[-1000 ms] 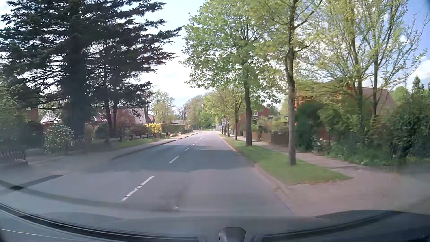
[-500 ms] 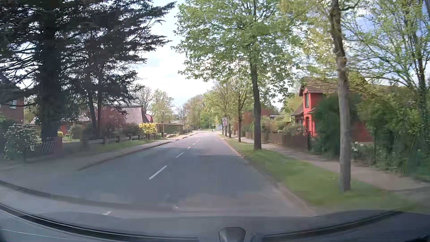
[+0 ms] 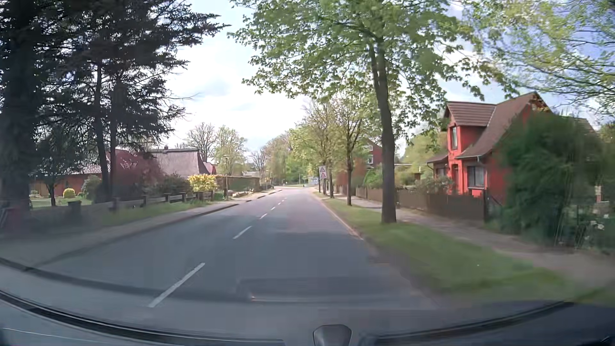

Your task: Follow the waypoints while adhering to traffic rules and regulations

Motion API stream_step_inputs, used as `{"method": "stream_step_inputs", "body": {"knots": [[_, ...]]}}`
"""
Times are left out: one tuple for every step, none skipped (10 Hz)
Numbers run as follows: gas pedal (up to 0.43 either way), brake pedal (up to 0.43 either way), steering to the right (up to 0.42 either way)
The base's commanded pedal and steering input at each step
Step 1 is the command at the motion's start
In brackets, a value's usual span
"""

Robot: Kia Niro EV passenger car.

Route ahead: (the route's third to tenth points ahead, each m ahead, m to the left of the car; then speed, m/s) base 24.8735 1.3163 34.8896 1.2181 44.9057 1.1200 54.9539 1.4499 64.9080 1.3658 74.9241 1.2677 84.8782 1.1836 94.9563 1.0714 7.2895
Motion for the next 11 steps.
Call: {"method": "stream_step_inputs", "body": {"knots": [[0.028, 0.0, -0.004], [0.028, 0.0, -0.005], [0.028, 0.0, -0.005], [0.028, 0.0, -0.005], [0.028, 0.0, -0.006], [0.028, 0.0, -0.008], [0.028, 0.0, -0.009], [0.028, 0.0, -0.01], [0.028, 0.0, -0.012], [0.028, 0.0, -0.012], [0.028, 0.0, -0.012]]}}
